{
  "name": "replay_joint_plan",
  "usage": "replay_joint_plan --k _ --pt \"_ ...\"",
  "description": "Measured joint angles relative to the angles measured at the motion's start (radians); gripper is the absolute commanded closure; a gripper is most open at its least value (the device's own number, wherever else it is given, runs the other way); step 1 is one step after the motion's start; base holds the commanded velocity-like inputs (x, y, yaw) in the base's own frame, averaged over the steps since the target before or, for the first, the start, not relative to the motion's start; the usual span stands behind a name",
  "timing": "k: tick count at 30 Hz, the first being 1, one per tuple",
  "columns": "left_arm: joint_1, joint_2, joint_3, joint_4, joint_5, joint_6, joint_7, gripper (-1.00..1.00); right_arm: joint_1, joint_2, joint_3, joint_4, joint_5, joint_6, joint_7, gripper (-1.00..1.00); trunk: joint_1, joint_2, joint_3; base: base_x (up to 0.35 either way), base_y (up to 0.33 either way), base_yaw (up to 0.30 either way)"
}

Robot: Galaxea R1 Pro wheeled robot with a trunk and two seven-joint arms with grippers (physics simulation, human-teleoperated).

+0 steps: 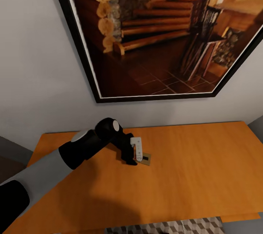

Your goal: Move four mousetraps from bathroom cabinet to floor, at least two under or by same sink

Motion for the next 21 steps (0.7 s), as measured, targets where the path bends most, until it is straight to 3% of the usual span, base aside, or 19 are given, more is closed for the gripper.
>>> replay_joint_plan --k 5,21 --pt "0.000 0.000 -0.021 0.009 0.000 0.000 0.001 -1.00 0.000 0.000 0.000 0.000 0.000 0.000 0.000 1.00 0.000 0.000 0.000 0.000 0.000 0.000" --pt "-0.001 -0.012 -0.022 0.023 -0.006 -0.007 0.002 -1.00 0.000 0.000 0.000 0.000 0.000 0.000 0.000 1.00 0.000 -0.001 0.000 0.000 0.000 0.000"
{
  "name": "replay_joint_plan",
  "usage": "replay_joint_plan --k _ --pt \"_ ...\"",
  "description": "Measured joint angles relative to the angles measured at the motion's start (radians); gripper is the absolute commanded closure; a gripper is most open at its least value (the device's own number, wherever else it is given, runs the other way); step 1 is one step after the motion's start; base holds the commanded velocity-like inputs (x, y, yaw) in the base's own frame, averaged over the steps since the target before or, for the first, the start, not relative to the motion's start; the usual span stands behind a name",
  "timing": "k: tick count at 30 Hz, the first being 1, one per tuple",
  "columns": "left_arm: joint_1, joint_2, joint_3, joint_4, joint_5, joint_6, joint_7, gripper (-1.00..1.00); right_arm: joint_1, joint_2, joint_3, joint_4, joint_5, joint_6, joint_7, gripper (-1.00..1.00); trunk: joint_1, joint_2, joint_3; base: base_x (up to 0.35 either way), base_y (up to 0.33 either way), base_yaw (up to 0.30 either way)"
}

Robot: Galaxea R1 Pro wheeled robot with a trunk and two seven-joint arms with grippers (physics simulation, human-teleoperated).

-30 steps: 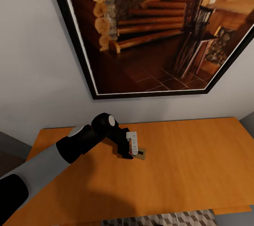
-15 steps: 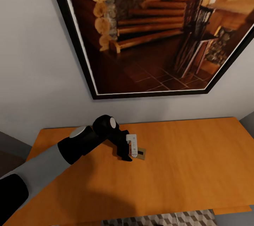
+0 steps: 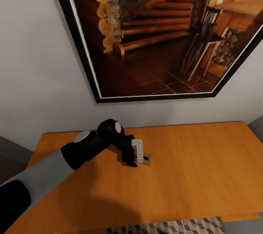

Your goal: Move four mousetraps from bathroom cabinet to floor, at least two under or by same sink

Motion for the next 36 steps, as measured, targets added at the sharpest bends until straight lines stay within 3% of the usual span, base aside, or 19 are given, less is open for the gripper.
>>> replay_joint_plan --k 32,33,36 --pt "0.000 -0.001 0.003 0.002 0.002 0.003 -0.001 -1.00 0.000 0.000 0.000 0.000 0.000 0.000 0.000 1.00 0.000 0.000 0.000 0.000 0.000 0.000" --pt "0.000 -0.001 0.003 0.002 0.002 0.003 -0.001 1.00 0.000 0.000 0.000 0.001 0.000 0.000 0.000 1.00 0.000 0.000 0.000 0.000 0.000 0.000" --pt "0.000 -0.001 0.002 0.001 0.005 0.004 -0.001 1.00 0.000 0.000 0.000 0.000 0.000 0.000 0.000 1.00 0.000 0.000 0.000 0.000 0.000 0.000"
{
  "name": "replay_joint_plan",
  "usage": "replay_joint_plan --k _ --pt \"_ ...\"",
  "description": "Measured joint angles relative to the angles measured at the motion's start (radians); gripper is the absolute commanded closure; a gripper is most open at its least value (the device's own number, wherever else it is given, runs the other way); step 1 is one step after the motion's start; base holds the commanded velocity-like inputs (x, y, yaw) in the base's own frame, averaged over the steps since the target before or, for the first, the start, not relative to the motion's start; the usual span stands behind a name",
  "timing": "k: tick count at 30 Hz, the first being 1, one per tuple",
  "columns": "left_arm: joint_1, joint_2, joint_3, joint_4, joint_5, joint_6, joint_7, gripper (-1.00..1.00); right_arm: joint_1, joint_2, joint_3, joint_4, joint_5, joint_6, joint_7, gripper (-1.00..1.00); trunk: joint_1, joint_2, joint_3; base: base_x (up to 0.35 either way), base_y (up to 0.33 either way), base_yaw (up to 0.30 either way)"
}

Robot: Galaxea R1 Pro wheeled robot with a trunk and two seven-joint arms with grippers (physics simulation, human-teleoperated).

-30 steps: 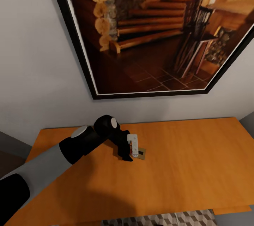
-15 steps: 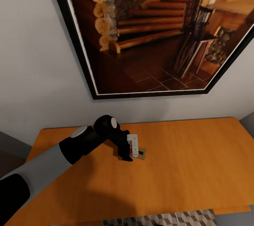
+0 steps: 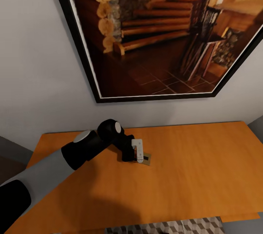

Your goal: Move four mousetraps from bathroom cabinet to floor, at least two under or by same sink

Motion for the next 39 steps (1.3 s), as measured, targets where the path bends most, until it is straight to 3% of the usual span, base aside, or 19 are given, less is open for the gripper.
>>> replay_joint_plan --k 6,28,35,39 --pt "0.000 -0.001 -0.034 -0.026 -0.003 0.000 0.004 1.00 0.000 0.000 0.000 0.000 0.000 -0.001 0.000 1.00 0.000 0.000 0.000 0.000 0.000 0.000" --pt "0.000 -0.001 -0.033 -0.027 -0.003 0.002 0.001 1.00 0.000 0.000 0.000 0.000 0.000 -0.001 0.000 1.00 0.000 0.000 0.000 0.000 0.000 0.000" --pt "0.001 -0.001 -0.023 -0.030 0.001 0.010 -0.002 1.00 0.000 0.000 0.000 0.000 0.000 -0.001 0.000 1.00 0.000 0.000 0.000 0.000 0.000 0.000" --pt "0.001 0.000 0.016 -0.060 0.000 0.010 -0.003 1.00 0.000 0.000 0.000 0.000 0.000 -0.020 0.000 1.00 0.000 0.000 0.000 0.000 0.000 0.000"
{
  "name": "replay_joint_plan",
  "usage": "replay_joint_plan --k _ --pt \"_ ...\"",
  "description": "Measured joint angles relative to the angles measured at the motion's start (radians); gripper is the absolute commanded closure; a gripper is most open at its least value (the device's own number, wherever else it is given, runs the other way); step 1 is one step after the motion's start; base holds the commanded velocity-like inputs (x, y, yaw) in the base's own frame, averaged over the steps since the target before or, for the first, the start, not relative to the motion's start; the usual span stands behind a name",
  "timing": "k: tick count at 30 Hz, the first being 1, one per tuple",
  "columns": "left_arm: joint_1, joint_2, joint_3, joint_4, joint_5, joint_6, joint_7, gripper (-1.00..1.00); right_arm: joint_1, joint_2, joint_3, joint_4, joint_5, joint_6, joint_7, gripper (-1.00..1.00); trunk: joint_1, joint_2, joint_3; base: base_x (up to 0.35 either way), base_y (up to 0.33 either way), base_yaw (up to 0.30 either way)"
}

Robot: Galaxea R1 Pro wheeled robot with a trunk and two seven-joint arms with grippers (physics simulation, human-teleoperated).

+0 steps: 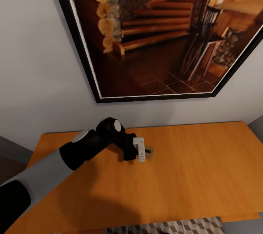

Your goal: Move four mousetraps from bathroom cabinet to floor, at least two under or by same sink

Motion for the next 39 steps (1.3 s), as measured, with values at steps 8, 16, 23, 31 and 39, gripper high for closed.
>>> replay_joint_plan --k 8,16,23,31,39 --pt "0.000 0.000 0.023 -0.015 0.000 0.000 -0.002 1.00 0.000 0.005 0.002 0.001 0.000 -0.030 0.000 1.00 0.000 0.000 0.000 0.000 0.000 0.000" --pt "0.000 0.000 0.022 -0.014 0.000 0.000 -0.002 1.00 0.000 0.006 0.003 0.001 0.005 -0.031 0.001 1.00 0.000 0.000 0.000 0.000 0.000 0.000" --pt "0.000 0.000 0.020 -0.013 0.000 0.000 -0.001 1.00 0.000 0.007 0.003 0.001 0.005 -0.031 0.001 1.00 0.000 0.000 0.000 0.000 0.000 0.000" --pt "0.000 0.000 0.016 -0.013 0.000 0.000 -0.001 1.00 0.000 0.007 0.003 0.001 0.005 -0.031 0.001 1.00 0.001 0.000 0.000 -0.144 0.000 0.000" --pt "0.000 0.000 0.014 -0.012 0.000 0.000 -0.001 1.00 0.000 0.008 0.003 0.001 0.005 -0.031 0.001 1.00 0.001 0.000 0.000 -0.324 0.000 0.000"
